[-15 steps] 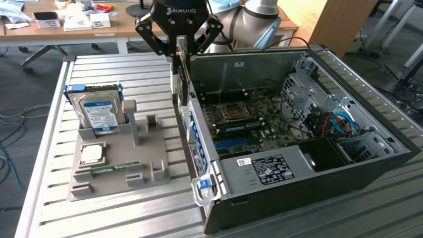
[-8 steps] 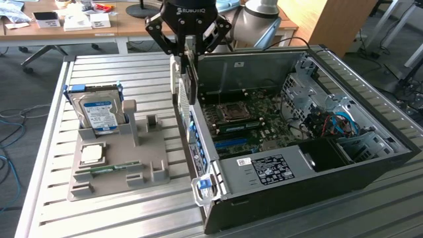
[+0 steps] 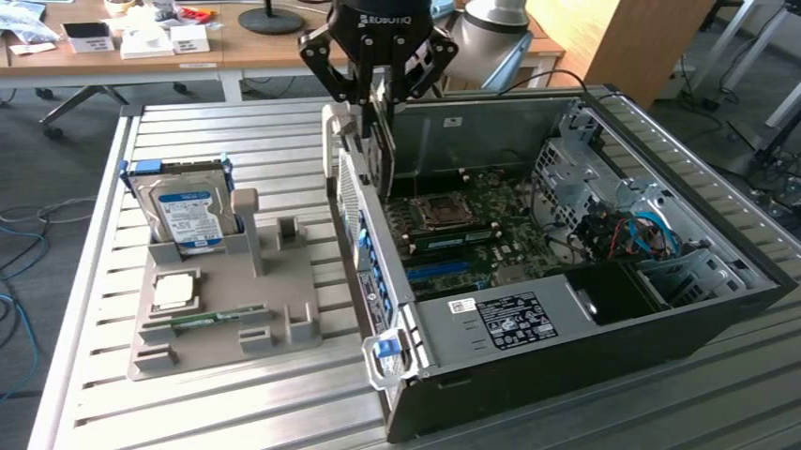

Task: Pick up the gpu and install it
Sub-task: 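Pick up the gpu and move the gpu toward the slot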

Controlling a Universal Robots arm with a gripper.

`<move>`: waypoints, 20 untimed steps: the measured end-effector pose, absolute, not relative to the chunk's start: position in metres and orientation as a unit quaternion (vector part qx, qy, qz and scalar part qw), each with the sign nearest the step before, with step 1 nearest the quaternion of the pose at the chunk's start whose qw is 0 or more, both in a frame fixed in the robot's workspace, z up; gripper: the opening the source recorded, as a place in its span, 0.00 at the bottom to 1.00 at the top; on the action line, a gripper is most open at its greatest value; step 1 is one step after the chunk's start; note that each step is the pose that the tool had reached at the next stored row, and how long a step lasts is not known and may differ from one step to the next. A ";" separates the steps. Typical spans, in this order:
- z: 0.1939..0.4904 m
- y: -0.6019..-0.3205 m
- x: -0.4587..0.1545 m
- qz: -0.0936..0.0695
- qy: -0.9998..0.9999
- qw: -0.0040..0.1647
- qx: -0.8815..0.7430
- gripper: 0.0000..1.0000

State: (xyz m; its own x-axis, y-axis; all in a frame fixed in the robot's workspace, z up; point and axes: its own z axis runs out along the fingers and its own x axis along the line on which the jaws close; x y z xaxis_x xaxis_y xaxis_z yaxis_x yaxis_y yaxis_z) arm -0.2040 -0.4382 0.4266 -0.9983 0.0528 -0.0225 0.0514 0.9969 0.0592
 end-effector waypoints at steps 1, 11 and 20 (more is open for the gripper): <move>0.427 -0.438 -0.202 0.029 0.999 0.012 0.026 0.27; 0.427 -0.438 -0.183 0.029 0.999 0.012 0.026 0.27; 0.427 -0.438 -0.170 0.029 0.999 0.012 0.026 0.27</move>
